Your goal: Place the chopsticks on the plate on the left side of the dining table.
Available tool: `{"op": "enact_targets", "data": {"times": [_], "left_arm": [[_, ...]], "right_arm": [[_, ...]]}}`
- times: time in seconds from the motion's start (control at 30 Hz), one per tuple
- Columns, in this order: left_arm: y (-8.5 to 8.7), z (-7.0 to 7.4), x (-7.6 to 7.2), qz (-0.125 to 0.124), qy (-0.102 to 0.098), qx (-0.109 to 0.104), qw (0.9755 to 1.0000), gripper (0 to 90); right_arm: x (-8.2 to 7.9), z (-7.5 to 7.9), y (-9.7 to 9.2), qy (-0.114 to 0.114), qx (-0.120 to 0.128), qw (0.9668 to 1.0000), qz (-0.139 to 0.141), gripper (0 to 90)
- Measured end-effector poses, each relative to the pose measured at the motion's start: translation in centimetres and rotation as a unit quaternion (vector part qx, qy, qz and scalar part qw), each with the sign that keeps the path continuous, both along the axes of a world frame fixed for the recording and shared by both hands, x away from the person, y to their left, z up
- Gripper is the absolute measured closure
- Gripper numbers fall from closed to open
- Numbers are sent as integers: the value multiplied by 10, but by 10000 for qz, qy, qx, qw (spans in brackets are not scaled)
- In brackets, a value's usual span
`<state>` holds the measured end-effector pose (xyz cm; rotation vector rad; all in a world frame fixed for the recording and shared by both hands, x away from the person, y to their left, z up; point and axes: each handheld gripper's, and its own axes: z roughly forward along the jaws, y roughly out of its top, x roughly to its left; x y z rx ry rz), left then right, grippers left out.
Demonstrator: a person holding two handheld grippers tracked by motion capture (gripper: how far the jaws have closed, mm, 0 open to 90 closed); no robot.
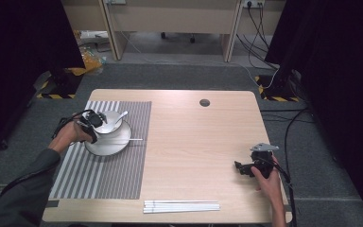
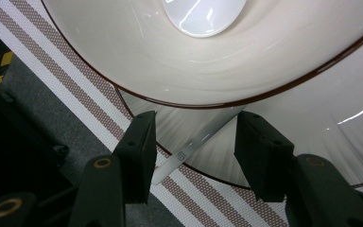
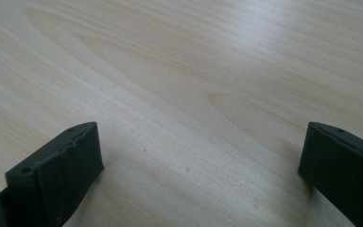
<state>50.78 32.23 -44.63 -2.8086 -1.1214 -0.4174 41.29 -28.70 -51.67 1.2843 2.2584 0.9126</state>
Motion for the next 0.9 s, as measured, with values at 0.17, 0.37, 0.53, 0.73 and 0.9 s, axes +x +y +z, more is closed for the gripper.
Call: {"op": "enact_targets", "data": {"times": [0.17,0.37,0.53,0.73,0.9], "left_arm": [[-2,6,-5,-7,-30,-91,10000,467],[-9,8,-16,5,31,-329,9995,457],[-17,13,-26,-92,52,-538,9985,435],[-37,19,-47,-419,43,-735,9964,426],[-60,18,-61,-733,79,-895,9933,397]], "right_arm": [[0,0,0,4,-1,10000,3,4],[0,0,0,6,1,10000,-4,4],[0,0,0,7,3,10000,0,3],[0,0,0,7,4,10000,2,4],[0,0,0,7,2,10000,4,3]]}}
